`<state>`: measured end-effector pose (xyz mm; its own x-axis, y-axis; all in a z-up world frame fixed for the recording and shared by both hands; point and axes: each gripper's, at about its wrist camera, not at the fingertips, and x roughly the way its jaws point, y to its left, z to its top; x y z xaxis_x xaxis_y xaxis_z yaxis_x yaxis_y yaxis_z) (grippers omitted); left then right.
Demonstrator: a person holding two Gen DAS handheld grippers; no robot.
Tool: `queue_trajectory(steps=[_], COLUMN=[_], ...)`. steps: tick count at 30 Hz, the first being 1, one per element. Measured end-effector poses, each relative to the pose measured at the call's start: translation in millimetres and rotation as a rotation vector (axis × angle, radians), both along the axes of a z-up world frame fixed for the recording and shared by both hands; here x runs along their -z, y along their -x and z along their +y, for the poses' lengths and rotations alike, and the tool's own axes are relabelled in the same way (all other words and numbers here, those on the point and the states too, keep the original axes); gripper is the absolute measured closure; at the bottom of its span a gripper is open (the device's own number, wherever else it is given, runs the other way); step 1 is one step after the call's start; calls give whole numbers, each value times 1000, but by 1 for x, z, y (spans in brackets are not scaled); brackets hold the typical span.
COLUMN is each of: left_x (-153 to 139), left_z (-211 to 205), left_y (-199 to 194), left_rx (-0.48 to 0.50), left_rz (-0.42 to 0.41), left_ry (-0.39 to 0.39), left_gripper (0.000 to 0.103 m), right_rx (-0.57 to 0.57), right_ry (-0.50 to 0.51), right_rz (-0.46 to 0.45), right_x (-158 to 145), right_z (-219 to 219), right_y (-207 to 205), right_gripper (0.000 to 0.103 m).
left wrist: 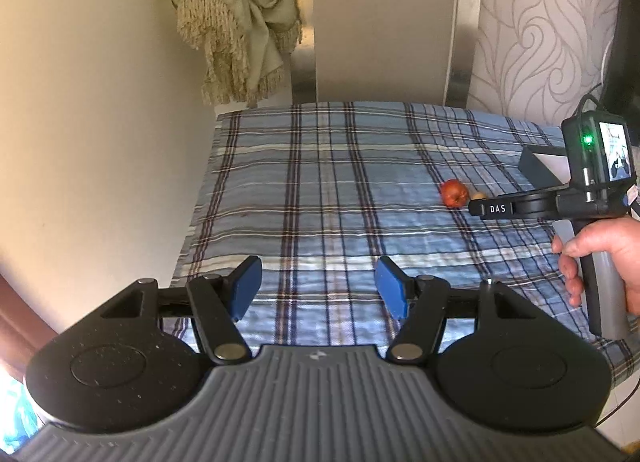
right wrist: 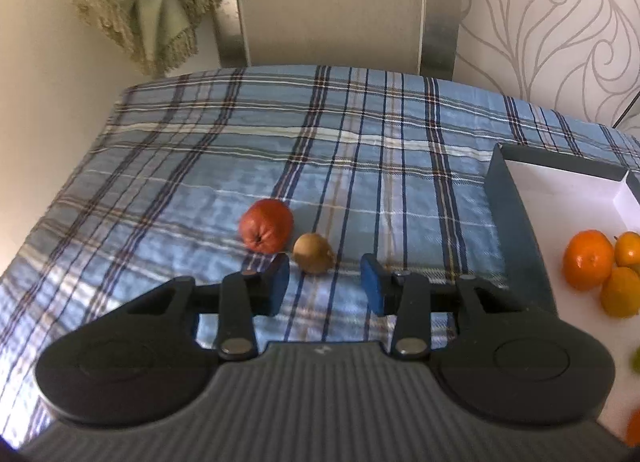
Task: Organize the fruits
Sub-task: 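Grasp the small brown kiwi with the right tool while the left tool reaches toward the red apple, then grasp the red apple with the left tool while the right tool holds the kiwi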
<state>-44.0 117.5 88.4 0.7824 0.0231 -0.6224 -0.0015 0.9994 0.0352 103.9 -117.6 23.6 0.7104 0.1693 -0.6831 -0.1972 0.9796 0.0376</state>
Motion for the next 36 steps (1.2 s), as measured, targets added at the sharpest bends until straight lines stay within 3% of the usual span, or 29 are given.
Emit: queue_trajectory(steps=[2, 5, 13, 23, 30, 36], left_x=[1, 5, 17, 37, 54, 73], left_z=[1, 1, -20, -72, -109, -131], left_y=[-1, -5, -32, -95, -146, -181], left_rx=[1, 11, 92, 250, 297, 303], left_rz=[2, 12, 19, 27, 58, 87], left_ry=[4, 15, 28, 42, 75, 87], left_gripper=[35, 35, 35, 35, 35, 40], right_rx=[-8, -37, -43, -29, 1, 40], right_ry=[11, 18, 18, -14, -66, -29], right_rz=[-4, -11, -3, 9, -2, -15], right_x=[2, 2, -11, -59, -92, -114], right_z=[3, 6, 5, -16, -28, -33], right_y=[-4, -5, 14, 74, 107, 133], right_gripper=[63, 79, 79, 79, 79, 79])
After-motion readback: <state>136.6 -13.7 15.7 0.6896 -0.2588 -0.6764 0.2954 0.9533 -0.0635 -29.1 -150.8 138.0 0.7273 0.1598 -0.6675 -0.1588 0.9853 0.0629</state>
